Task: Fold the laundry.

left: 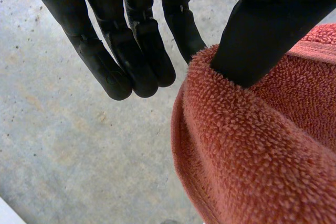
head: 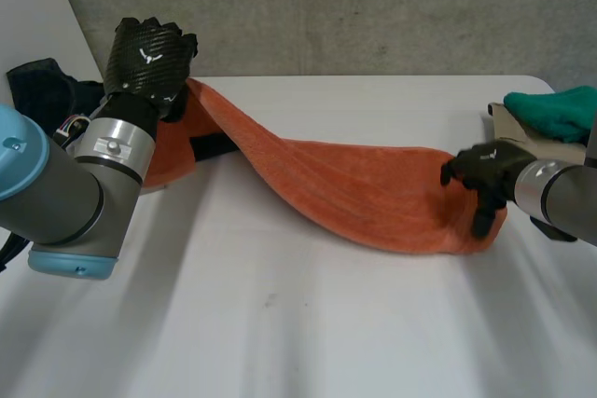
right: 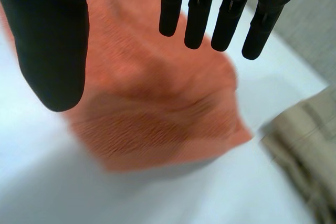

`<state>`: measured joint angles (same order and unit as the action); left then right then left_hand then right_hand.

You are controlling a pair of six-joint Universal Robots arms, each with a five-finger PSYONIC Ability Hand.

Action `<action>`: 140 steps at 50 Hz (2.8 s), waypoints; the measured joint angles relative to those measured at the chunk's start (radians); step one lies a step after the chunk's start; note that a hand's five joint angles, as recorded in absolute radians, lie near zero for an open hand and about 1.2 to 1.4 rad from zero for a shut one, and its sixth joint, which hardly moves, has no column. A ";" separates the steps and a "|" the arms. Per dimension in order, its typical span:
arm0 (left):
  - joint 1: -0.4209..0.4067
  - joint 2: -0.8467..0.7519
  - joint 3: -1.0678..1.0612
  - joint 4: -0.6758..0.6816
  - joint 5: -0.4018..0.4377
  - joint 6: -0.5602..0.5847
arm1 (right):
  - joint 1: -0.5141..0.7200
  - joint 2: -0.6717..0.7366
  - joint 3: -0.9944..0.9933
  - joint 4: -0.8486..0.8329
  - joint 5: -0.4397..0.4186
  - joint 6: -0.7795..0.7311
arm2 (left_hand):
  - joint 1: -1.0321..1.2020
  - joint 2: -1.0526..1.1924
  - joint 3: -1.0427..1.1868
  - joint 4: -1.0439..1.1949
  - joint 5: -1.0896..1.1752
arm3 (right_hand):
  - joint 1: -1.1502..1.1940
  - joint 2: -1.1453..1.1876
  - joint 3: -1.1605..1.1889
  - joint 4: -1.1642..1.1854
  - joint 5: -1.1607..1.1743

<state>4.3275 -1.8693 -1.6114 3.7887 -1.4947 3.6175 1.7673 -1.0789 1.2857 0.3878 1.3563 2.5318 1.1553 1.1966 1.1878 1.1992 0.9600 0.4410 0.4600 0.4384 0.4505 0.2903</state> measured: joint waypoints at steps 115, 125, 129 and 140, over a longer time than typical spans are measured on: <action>0.001 -0.089 0.148 -0.331 0.031 0.064 | 0.010 0.196 -0.189 -0.287 -0.053 -0.041 | 0.000 0.002 0.002 0.001 0.000 | 0.658 0.714 0.742 0.737 0.699; 0.049 -0.001 0.364 -0.580 0.059 0.091 | -0.046 0.030 -0.445 0.042 -0.094 0.007 | 0.000 0.002 0.003 0.001 0.000 | 0.658 0.714 0.746 0.741 0.699; 0.064 0.093 0.413 -0.777 0.075 0.076 | -0.096 -0.010 -0.541 0.335 -0.137 -0.023 | 0.000 0.002 0.003 0.001 0.000 | 0.658 0.714 0.747 0.741 0.707; 0.135 -0.046 0.448 -1.158 0.150 0.127 | -0.095 0.111 -0.533 0.743 -0.122 -0.301 | 0.000 0.003 0.003 0.001 0.000 | 0.658 0.714 0.747 0.741 0.707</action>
<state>4.4626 -1.9153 -1.1634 2.6308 -1.3450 3.7441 1.6723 -0.9675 0.7527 1.1309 1.2341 2.2312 1.1553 1.1992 1.1905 1.1999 0.9600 1.0993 1.1739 1.1850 1.1917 0.9972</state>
